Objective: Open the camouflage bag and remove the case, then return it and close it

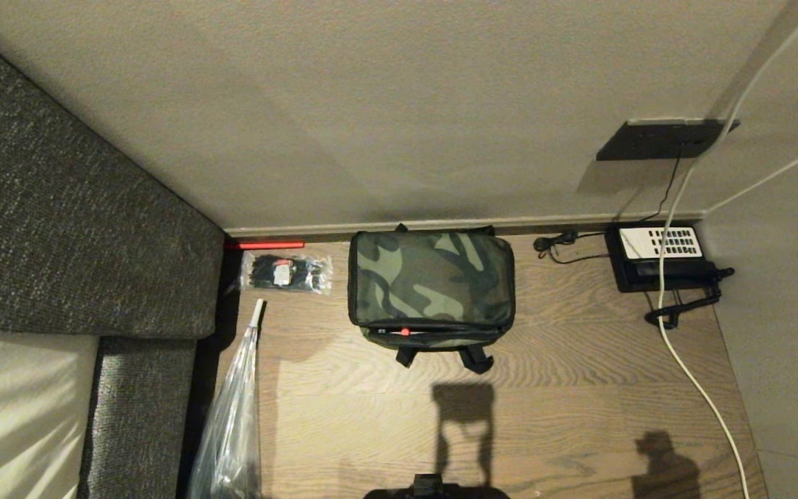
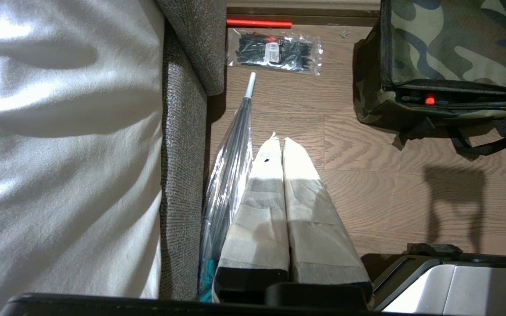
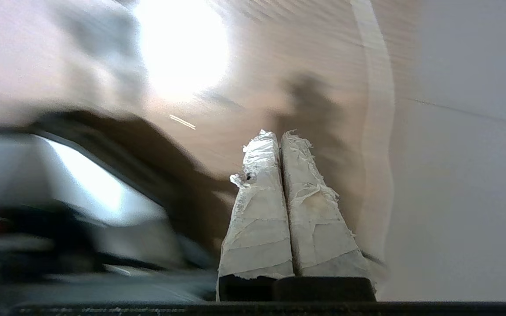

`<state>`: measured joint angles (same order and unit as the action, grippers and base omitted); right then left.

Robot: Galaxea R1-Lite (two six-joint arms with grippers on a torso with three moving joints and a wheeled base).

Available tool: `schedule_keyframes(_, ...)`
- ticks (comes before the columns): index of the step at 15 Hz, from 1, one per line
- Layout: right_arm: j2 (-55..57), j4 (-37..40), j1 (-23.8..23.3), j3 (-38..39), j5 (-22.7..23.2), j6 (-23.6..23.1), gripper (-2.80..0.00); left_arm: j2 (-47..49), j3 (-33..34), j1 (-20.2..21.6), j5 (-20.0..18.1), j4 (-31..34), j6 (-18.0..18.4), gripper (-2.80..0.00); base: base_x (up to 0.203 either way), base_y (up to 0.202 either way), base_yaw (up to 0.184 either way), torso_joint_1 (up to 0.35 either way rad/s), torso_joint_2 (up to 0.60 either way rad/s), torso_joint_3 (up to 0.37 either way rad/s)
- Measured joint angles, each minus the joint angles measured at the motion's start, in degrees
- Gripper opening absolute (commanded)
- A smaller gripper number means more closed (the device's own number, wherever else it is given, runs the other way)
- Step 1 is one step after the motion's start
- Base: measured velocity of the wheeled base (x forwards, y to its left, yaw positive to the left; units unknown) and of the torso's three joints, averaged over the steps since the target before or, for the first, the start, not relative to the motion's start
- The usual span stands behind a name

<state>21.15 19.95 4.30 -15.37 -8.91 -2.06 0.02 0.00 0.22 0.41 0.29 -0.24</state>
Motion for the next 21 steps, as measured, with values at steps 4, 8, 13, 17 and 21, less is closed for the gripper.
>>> schedule_keyframes(4,-6.90,-12.57,-2.07,11.03,8.49,1.41,-2.80,0.00,0.00,0.02,0.02,-0.02,0.00,-2.80,0.000,0.000,0.000,0.000,0.00,0.000)
schedule_keyframes(8,-14.33,-20.15,-3.31,14.96,9.16,-1.12,-2.80,0.00,0.00,0.02,0.00,-0.02,0.00,-2.80,0.000,0.000,0.000,0.000,0.00,0.000)
schedule_keyframes(13,-20.52,-20.17,-3.44,15.34,9.22,1.09,-2.80,0.00,0.00,0.02,-0.01,-0.05,0.01,-2.80,0.000,0.000,0.000,0.000,0.00,0.000)
schedule_keyframes(17,-21.33,-20.11,-3.46,15.35,9.11,1.24,-2.80,0.00,0.00,0.02,0.02,-0.02,0.01,-2.80,0.000,0.000,0.000,0.000,0.00,0.000)
schedule_keyframes(21,-21.42,-20.02,-3.48,15.35,9.06,1.30,-2.80,0.00,0.00,0.02,0.00,-0.02,0.02,-2.80,0.000,0.000,0.000,0.000,0.00,0.000)
